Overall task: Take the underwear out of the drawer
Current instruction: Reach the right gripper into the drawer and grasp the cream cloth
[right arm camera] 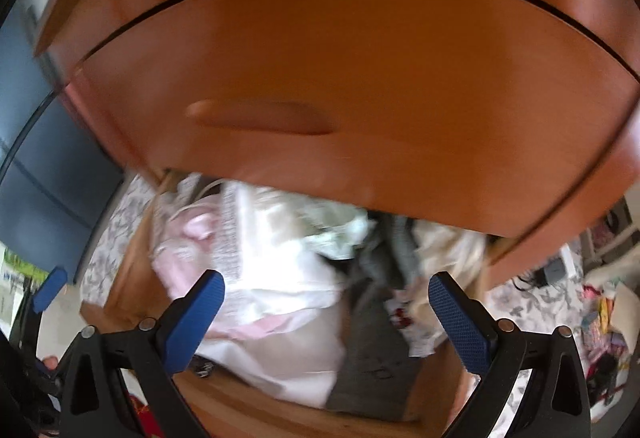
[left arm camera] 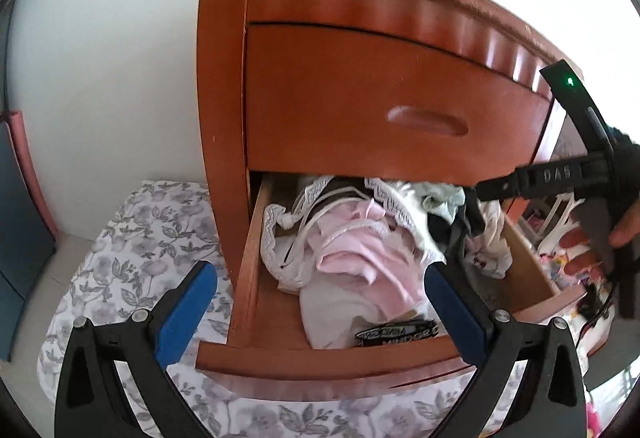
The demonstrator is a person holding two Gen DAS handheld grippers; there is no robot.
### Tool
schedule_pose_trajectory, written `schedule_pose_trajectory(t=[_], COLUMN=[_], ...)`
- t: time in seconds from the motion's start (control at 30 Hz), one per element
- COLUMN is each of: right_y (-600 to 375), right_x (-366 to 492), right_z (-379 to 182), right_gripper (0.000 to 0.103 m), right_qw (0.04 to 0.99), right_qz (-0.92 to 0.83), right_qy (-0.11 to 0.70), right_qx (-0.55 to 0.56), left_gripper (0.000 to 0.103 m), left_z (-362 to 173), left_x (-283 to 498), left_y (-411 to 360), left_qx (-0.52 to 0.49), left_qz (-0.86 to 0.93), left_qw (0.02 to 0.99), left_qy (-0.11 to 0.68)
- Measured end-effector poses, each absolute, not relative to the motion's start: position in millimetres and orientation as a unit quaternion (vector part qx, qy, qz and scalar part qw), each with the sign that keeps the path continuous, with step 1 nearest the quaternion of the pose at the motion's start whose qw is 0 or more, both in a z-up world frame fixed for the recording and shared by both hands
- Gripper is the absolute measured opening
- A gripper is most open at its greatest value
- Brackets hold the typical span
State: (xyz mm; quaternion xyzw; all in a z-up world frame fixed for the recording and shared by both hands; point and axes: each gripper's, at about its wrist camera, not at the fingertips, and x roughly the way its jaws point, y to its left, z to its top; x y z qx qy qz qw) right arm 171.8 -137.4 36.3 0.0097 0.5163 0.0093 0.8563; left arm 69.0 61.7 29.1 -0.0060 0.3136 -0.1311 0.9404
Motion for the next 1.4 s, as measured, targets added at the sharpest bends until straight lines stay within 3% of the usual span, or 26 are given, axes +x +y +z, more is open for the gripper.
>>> schedule_pose_trajectory(t=[0.37,0.5,0.77,1.03,1.2,1.4], right_y=[-173,-169,-174,-187,-202,-204], right_x=[180,179,173,177,176,168], right_z=[1,-3,-27,-44,-44,-33], right_gripper=[0.103,0.088,0.079,0.045,0.008,0.002], right_qw=[0.798,0.787,0.752,0.742,0.746,0.757], right_qz=[-0.027,-0.026,-0.040,-0.053,-0.076,-0.068], right_qy=[0.602,0.616,0.658,0.668,0.661,0.649], right_qx=[0.015,-0.022,-0.012,0.021,0.031,0.029], left_gripper=[0.103,0.103,0.103,0.103,0.103,0.103], left_z=[18,16,14,12,11,9], left_x=[72,73,74,76,76,77], left_y=[52,50,51,50,50,50], left_qx=[0.005,0.008,0.013,0.019,0.020,0.024], left_qz=[-0.141,-0.139,-0.132,-0.127,-0.126,-0.126], left_qw=[0.937,0.937,0.937,0.935,0.935,0.934], left_qy=[0.318,0.321,0.324,0.330,0.331,0.334])
